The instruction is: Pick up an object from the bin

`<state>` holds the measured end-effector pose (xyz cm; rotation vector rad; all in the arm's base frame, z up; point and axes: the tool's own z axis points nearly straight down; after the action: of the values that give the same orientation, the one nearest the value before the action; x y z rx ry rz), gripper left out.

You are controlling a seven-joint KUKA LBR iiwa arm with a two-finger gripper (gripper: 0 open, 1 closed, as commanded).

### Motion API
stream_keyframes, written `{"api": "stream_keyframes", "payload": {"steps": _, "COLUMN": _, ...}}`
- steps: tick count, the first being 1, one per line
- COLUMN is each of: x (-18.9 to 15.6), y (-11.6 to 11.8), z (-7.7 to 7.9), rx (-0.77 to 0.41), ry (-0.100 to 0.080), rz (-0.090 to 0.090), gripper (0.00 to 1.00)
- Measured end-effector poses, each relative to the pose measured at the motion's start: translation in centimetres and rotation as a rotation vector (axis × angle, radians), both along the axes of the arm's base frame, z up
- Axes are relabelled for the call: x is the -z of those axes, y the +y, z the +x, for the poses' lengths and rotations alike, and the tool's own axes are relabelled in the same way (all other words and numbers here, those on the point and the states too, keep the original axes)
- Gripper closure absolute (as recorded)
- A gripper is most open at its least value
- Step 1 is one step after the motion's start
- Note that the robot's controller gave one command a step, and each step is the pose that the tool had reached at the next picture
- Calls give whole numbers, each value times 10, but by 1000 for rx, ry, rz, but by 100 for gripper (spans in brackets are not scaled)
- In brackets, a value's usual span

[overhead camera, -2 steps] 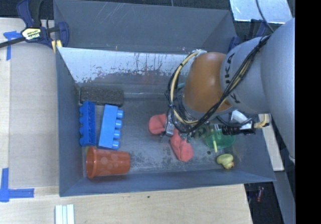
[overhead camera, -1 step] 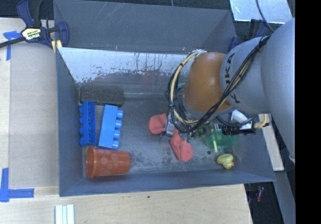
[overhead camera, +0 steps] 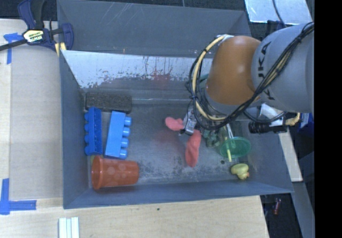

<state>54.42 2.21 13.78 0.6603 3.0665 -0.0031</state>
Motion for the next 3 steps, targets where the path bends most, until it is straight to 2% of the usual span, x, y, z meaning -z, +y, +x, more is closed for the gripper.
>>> {"api": "stream_keyframes", "payload": {"steps": 1, "x": -76, "y": 5, "z": 8, "rx": -15, "ry": 2, "rz": 0, "gripper": 100}}
{"api": "stream_keyframes", "payload": {"steps": 2, "x": -49, "y": -11, "z": 18, "rx": -1, "ry": -13, "rz": 0, "gripper": 100}}
{"api": "stream_keyframes", "payload": {"steps": 3, "x": -31, "y": -47, "z": 58, "rx": -19, "ry": -15, "rz": -1, "gripper": 100}}
